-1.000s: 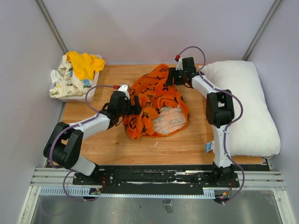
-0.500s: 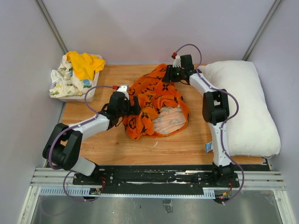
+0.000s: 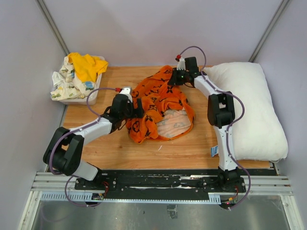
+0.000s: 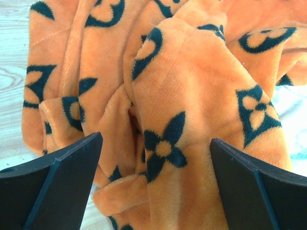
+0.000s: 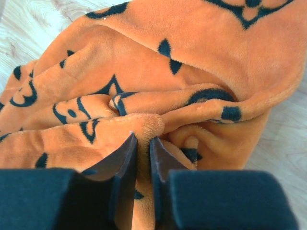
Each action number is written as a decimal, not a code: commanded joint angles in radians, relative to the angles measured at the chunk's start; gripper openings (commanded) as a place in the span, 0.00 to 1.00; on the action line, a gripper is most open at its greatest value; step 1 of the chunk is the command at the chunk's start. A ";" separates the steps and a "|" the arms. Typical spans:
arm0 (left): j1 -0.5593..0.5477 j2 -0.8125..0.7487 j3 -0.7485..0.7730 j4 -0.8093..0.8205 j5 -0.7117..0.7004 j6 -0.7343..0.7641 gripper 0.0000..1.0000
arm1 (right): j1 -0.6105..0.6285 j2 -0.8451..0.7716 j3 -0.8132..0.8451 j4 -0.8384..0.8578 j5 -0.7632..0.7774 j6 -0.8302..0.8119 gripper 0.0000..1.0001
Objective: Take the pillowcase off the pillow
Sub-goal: Fold the pillowcase at the center of the board.
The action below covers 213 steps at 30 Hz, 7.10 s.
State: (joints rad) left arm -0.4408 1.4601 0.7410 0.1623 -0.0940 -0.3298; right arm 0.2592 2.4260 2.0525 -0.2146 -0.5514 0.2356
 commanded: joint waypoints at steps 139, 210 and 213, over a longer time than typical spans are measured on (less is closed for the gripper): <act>0.274 -0.305 1.396 -0.420 -0.040 0.102 0.00 | -0.267 -1.164 0.050 0.021 0.249 0.226 0.01; 0.366 0.539 1.376 0.031 0.043 0.126 0.00 | -0.290 -0.403 0.149 0.203 0.089 0.228 0.01; 0.369 0.530 1.305 0.067 0.014 0.135 0.00 | -0.291 -0.390 0.139 0.209 0.076 0.231 0.01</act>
State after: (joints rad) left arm -0.0849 2.0220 2.1181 0.1062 -0.0540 -0.2165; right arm -0.0025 2.0029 2.1834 -0.0448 -0.4458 0.4847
